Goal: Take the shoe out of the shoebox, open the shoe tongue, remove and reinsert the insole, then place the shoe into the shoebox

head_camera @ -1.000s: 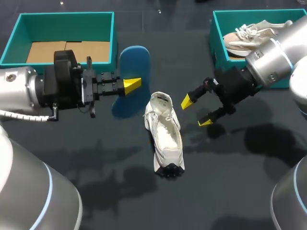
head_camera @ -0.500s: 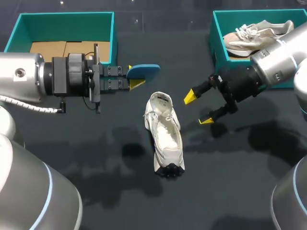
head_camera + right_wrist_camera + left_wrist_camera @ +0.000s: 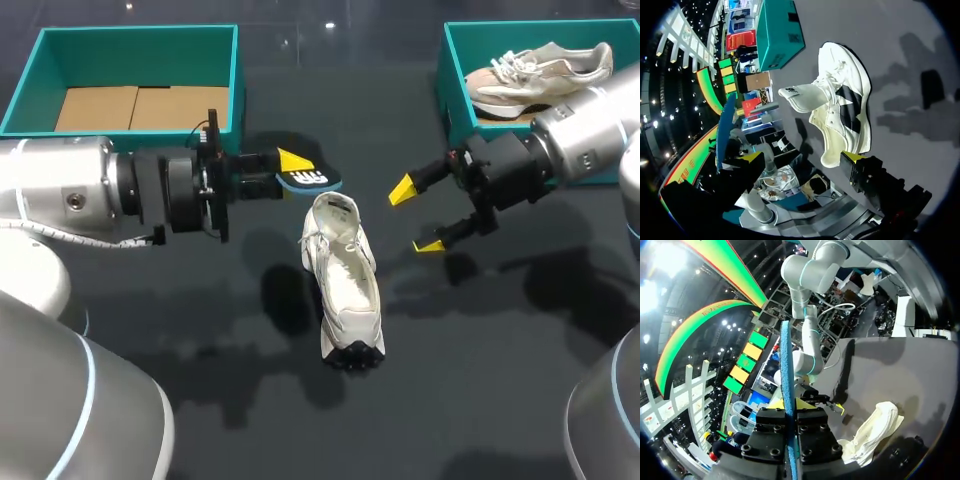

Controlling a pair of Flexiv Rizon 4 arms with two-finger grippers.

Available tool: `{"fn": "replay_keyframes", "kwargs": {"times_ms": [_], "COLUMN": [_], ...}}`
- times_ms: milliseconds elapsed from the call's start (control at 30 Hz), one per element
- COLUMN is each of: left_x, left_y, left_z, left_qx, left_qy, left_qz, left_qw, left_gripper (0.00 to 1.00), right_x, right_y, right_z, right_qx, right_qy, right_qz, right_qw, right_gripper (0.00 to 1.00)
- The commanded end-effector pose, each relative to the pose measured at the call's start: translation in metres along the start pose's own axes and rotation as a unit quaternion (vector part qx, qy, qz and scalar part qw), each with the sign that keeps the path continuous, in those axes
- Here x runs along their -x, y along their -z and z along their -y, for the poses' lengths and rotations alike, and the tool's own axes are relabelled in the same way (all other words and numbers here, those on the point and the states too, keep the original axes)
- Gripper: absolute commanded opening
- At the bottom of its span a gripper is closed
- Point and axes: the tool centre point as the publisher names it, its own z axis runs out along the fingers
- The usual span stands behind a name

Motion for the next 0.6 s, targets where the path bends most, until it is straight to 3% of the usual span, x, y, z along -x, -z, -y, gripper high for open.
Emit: {"fn": "replay_keyframes", "kwargs": {"times_ms": [33, 100, 300, 367, 433, 600], "left_x": [-0.004, -0.004, -0.009, -0.013, -0.017, -0.017], "left_y": [-0.003, -0.004, -0.004, -0.004, -0.003, -0.003], "left_z": [0.001, 0.001, -0.015, -0.023, -0.036, -0.036], "left_qx": [0.002, 0.017, 0.004, 0.02, 0.062, 0.062], "left_qy": [0.0, -0.034, -0.131, -0.193, -0.255, -0.255], "left_qz": [0.008, 0.002, 0.018, 0.027, 0.012, 0.012], "left_qw": [1.0, 0.999, 0.991, 0.981, 0.965, 0.965], "left_gripper": [0.0, 0.0, 0.0, 0.0, 0.0, 0.0], "right_x": [-0.002, -0.005, -0.01, -0.01, -0.01, -0.01], "right_y": [0.0, 0.0, -0.006, -0.009, -0.009, -0.009], "right_z": [0.006, 0.006, 0.0, -0.004, -0.004, -0.004], "right_qx": [0.019, 0.025, 0.034, 0.04, 0.04, 0.04], "right_qy": [-0.001, -0.002, -0.003, -0.01, -0.01, -0.01], "right_qz": [-0.01, -0.01, -0.023, -0.035, -0.035, -0.035], "right_qw": [1.0, 1.0, 0.999, 0.999, 0.999, 0.999], "right_gripper": [1.0, 1.0, 1.0, 1.0, 1.0, 1.0]}}
